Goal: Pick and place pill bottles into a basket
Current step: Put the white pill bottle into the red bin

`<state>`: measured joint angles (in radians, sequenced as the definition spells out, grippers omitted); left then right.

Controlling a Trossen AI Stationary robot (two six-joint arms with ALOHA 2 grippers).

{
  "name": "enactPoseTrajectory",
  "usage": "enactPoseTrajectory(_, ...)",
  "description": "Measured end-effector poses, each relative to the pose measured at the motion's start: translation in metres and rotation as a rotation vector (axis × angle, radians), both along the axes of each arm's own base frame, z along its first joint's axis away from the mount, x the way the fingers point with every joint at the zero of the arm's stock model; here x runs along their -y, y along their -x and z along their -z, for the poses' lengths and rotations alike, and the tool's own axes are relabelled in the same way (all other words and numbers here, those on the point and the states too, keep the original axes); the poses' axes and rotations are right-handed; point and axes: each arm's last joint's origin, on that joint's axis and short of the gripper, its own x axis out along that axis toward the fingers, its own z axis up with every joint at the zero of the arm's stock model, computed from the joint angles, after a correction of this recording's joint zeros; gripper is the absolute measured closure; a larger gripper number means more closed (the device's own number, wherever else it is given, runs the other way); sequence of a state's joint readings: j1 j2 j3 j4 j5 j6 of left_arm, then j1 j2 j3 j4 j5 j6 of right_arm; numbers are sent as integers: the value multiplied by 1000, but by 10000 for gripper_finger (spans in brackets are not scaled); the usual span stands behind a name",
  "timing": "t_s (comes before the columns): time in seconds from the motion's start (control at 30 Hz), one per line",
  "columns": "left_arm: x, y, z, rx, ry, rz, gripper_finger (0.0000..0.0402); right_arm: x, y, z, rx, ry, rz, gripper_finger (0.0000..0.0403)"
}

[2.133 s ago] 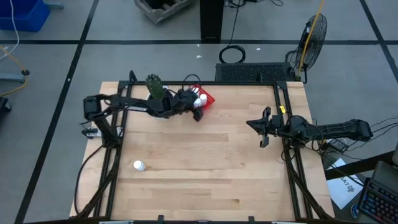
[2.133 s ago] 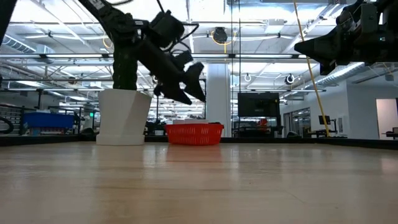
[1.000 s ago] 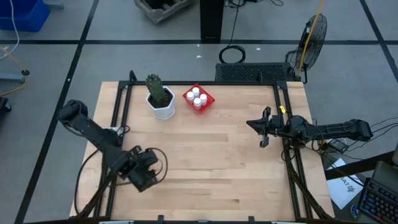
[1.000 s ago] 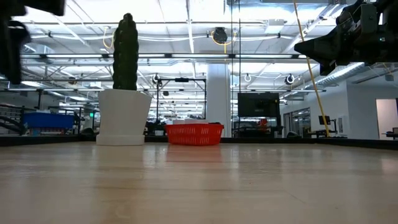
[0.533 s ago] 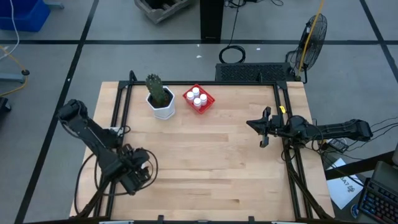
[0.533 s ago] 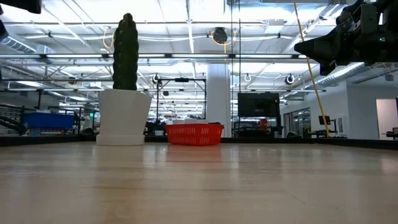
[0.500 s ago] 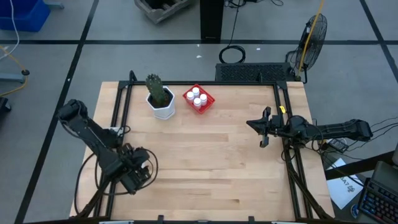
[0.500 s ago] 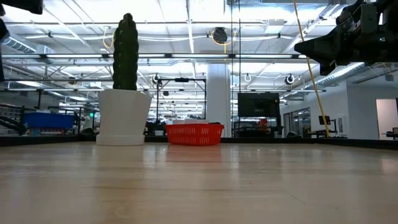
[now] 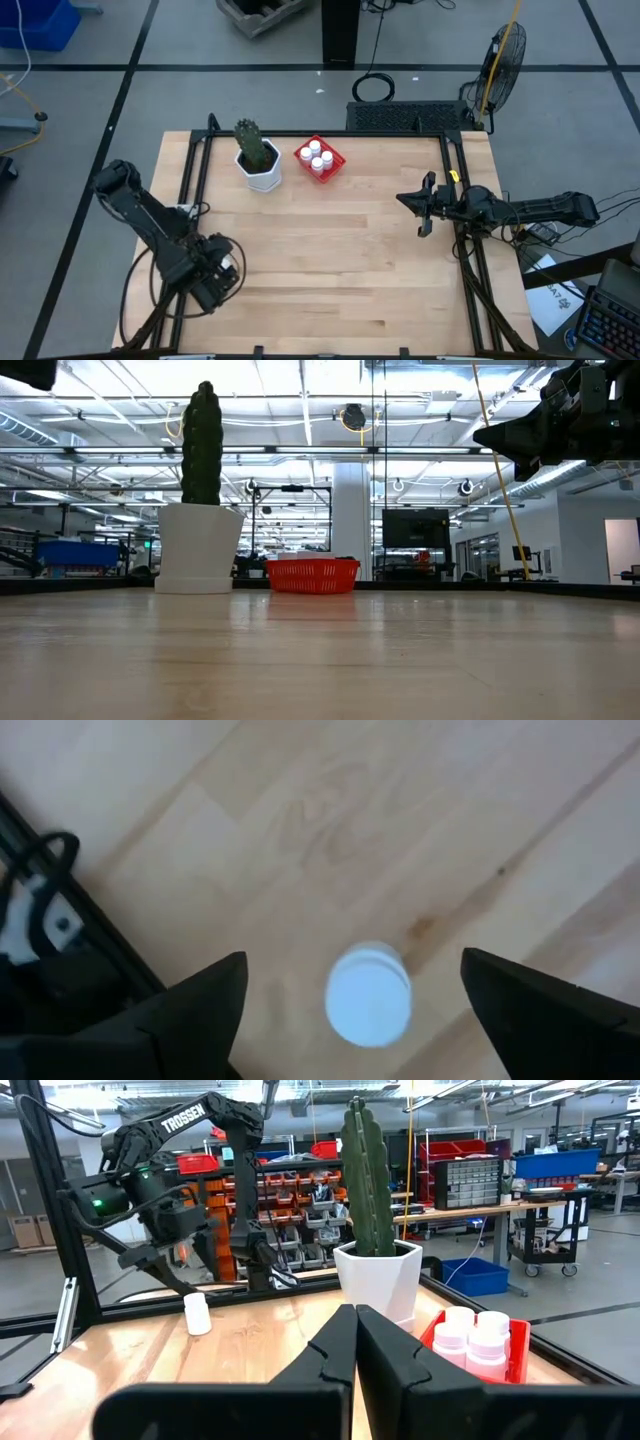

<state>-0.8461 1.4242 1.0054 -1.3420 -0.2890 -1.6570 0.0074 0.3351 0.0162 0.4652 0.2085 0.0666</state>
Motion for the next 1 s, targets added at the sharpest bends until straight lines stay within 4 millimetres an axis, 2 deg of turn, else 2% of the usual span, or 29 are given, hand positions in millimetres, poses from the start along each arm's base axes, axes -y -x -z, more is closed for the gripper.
enactPoseTrajectory(0.17, 11, 10, 0, 37, 20, -13, 24, 0, 0, 0, 0, 0, 0, 399)
enactPoseTrajectory(0.43, 21, 23, 1, 136, -1, -31, 40, 0, 0, 0, 0, 0, 0, 399)
enactPoseTrajectory(0.6, 18, 30, 16, 139, -15, -65, 36, 0, 0, 0, 0, 0, 0, 399)
enactPoseTrajectory(1.0, 14, 32, 51, 164, 50, -64, 23, 0, 0, 0, 0, 0, 0, 399)
